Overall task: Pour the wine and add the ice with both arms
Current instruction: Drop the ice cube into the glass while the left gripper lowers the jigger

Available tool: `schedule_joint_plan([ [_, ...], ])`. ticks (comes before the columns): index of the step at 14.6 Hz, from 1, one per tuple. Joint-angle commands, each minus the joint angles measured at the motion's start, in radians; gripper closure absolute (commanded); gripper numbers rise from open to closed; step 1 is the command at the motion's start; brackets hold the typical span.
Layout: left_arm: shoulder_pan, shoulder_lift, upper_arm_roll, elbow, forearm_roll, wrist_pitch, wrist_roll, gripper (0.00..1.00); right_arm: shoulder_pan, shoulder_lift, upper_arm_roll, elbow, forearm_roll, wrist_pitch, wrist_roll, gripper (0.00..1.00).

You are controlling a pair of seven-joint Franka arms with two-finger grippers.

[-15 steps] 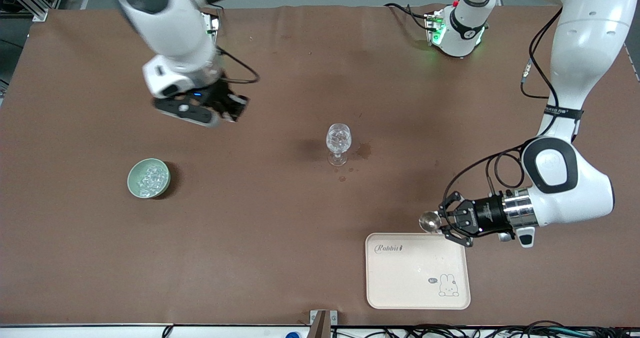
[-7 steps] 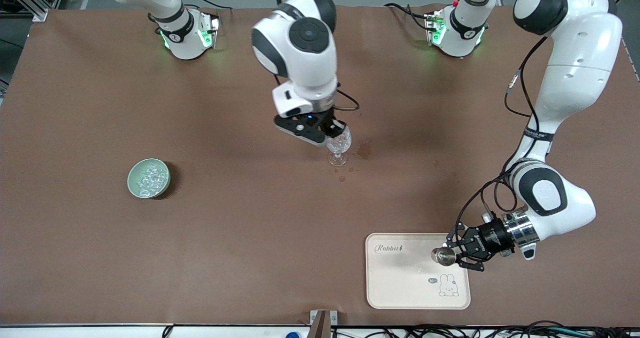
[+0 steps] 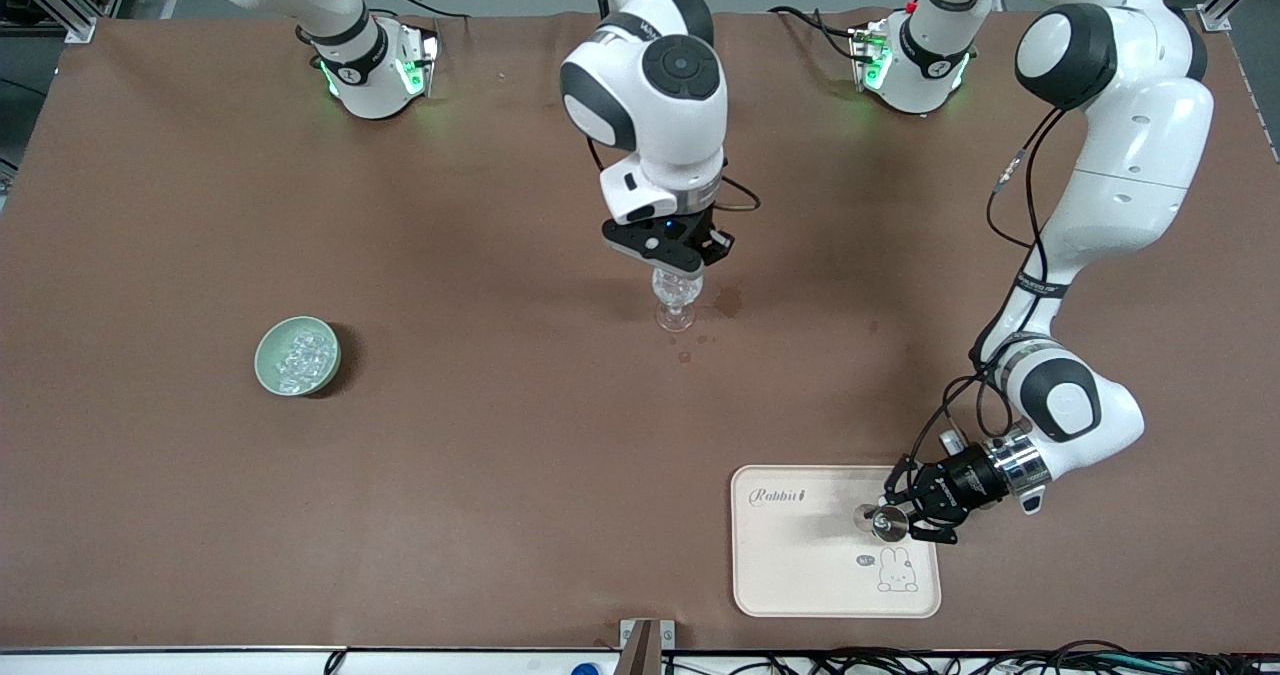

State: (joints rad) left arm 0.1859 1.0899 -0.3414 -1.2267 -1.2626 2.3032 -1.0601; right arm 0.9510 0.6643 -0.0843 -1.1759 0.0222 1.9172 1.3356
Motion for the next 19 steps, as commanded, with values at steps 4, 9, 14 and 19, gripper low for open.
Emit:
schedule_joint_plan([
  [4, 0.007, 0.039, -0.005, 0.030, -0.024, 0.002, 0.018, 0.94, 0.020, 0.001, -0.012, -0.014, -0.010, -0.007, 0.016, 0.98],
  [9, 0.007, 0.044, -0.004, 0.024, -0.024, 0.002, 0.049, 0.58, 0.017, 0.001, -0.012, -0.045, -0.039, -0.004, -0.007, 0.87],
  [14, 0.009, 0.030, -0.001, 0.015, -0.015, 0.001, 0.074, 0.02, 0.014, 0.000, -0.014, -0.045, -0.041, -0.006, -0.015, 0.00],
  [19, 0.046, -0.066, 0.010, -0.007, 0.217, -0.039, 0.057, 0.00, -0.032, -0.032, -0.032, -0.042, -0.038, -0.033, -0.108, 0.00],
])
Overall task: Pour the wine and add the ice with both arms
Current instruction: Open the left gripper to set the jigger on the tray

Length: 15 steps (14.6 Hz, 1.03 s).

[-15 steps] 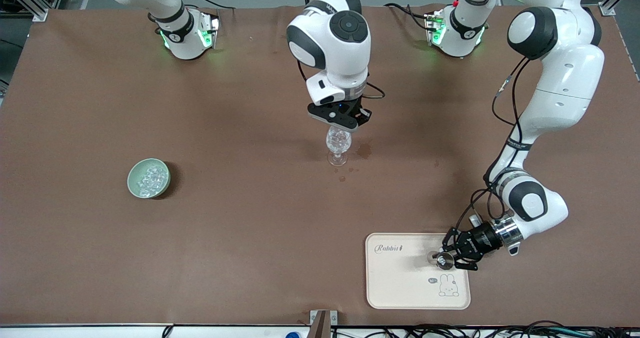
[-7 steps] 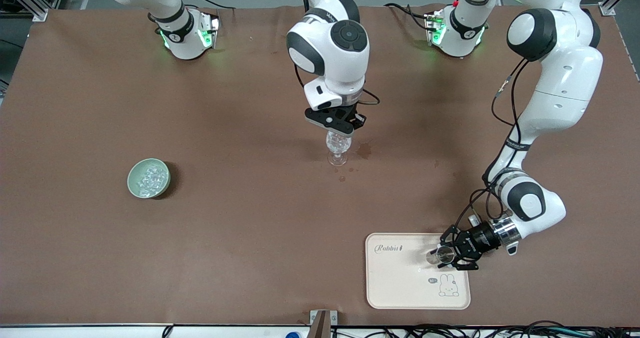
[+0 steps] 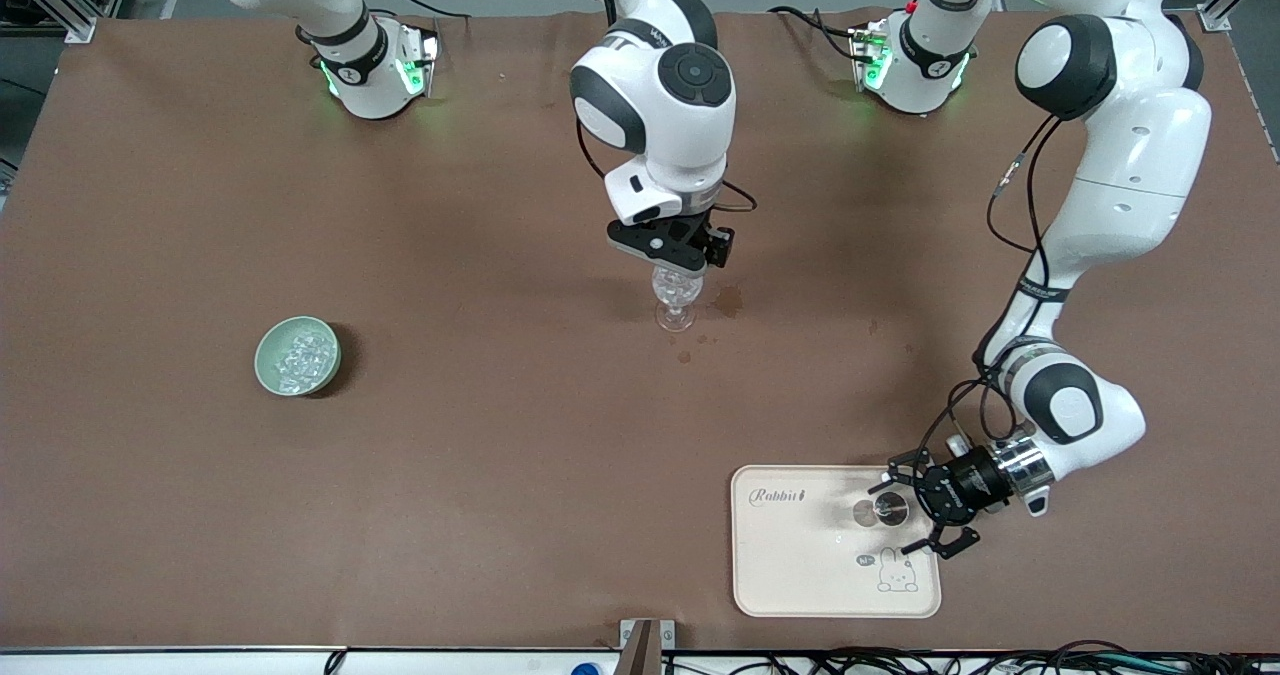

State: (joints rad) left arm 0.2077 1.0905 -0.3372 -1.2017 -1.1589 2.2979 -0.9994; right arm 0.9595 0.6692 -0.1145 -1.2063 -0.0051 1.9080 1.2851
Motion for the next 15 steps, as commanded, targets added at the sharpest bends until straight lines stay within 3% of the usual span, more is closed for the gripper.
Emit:
schedule_joint_plan([
  [1, 0.036, -0.089, 0.006, -0.033, 0.202, -0.079, -0.005, 0.00, -0.071, -0.075, -0.004, -0.013, -0.010, -0.062, -0.116, 0.00],
  [6, 0.085, -0.236, 0.004, -0.027, 0.597, -0.293, -0.007, 0.00, -0.280, -0.238, -0.004, -0.056, -0.010, -0.224, -0.402, 0.00],
  [10, 0.059, -0.372, -0.043, -0.024, 0.953, -0.425, 0.004, 0.00, -0.457, -0.436, -0.004, -0.264, -0.010, -0.224, -0.607, 0.00],
  [15, 0.059, -0.498, -0.137, -0.025, 1.214, -0.561, 0.181, 0.00, -0.651, -0.615, -0.004, -0.461, -0.010, -0.218, -0.840, 0.00],
])
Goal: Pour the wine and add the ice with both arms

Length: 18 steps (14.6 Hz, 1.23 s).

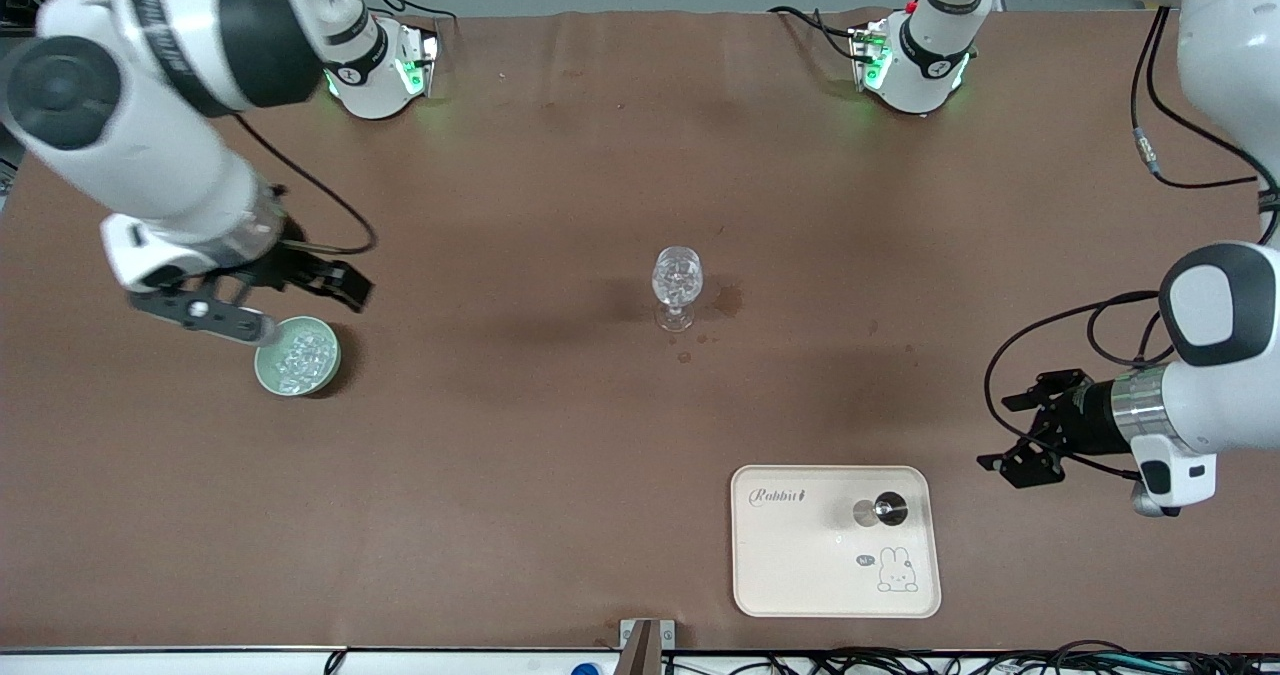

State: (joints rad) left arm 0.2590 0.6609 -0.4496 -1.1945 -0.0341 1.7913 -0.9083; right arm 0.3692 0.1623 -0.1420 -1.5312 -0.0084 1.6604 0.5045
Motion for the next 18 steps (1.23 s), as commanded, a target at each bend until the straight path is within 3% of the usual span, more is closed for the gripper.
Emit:
schedule_joint_plan([
  [1, 0.008, -0.102, -0.050, -0.033, 0.152, -0.087, 0.154, 0.00, -0.094, -0.130, 0.024, -0.161, -0.007, 0.030, -0.093, 0.00],
  [4, 0.011, -0.190, -0.086, -0.036, 0.249, -0.177, 0.345, 0.00, -0.200, -0.171, 0.024, -0.196, -0.007, 0.024, -0.237, 0.00],
  [8, 0.011, -0.315, -0.078, -0.048, 0.247, -0.208, 0.503, 0.00, -0.317, -0.227, 0.024, -0.231, -0.007, 0.007, -0.447, 0.00],
  [9, 0.000, -0.361, -0.072, -0.088, 0.250, -0.217, 0.553, 0.00, -0.338, -0.234, 0.024, -0.233, -0.007, 0.002, -0.487, 0.00],
  [14, -0.157, -0.607, 0.144, -0.293, 0.154, -0.217, 0.730, 0.00, -0.362, -0.256, 0.029, -0.219, -0.007, -0.037, -0.549, 0.00],
  [18, -0.282, -0.713, 0.307, -0.401, 0.085, -0.216, 0.844, 0.00, -0.354, -0.247, 0.035, -0.144, -0.012, -0.068, -0.549, 0.00],
])
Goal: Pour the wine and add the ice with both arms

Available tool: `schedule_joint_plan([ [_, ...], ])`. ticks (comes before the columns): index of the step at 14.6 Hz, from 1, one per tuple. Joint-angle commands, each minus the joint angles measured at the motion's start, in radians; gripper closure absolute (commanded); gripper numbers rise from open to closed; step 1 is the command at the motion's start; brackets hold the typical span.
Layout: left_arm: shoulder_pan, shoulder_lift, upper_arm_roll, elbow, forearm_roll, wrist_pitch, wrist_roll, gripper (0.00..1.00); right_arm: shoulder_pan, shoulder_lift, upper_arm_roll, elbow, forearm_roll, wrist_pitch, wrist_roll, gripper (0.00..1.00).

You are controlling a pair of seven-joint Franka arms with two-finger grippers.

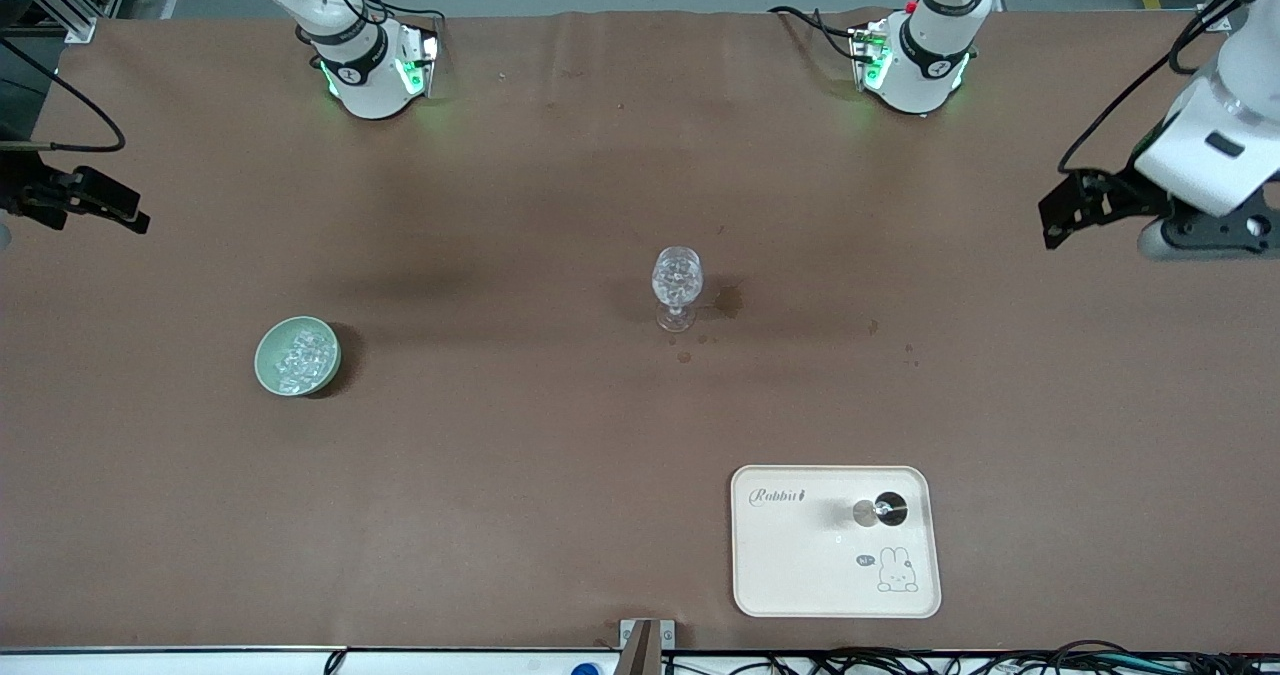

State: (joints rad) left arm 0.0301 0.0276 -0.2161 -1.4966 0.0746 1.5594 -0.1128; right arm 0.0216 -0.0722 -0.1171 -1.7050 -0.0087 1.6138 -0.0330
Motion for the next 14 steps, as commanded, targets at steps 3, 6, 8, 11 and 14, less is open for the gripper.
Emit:
schedule_joint_plan([
  [3, -0.088, -0.155, 0.104, -0.180, -0.035, 0.034, 0.050, 0.00, -0.002, 0.005, 0.010, 0.100, -0.011, -0.046, -0.056, 0.00],
  [6, -0.065, -0.179, 0.103, -0.206, -0.092, 0.030, 0.055, 0.00, -0.005, 0.051, 0.010, 0.165, -0.011, -0.092, -0.129, 0.00],
  [8, -0.067, -0.172, 0.101, -0.191, -0.088, 0.028, 0.053, 0.00, -0.002, 0.051, 0.010, 0.162, -0.010, -0.094, -0.131, 0.00],
  [11, -0.067, -0.163, 0.101, -0.168, -0.076, 0.015, 0.050, 0.00, -0.003, 0.052, 0.010, 0.151, -0.010, -0.091, -0.125, 0.00],
  [14, -0.067, -0.163, 0.100, -0.168, -0.059, 0.015, 0.048, 0.00, -0.005, 0.058, 0.010, 0.146, -0.008, -0.086, -0.120, 0.00],
])
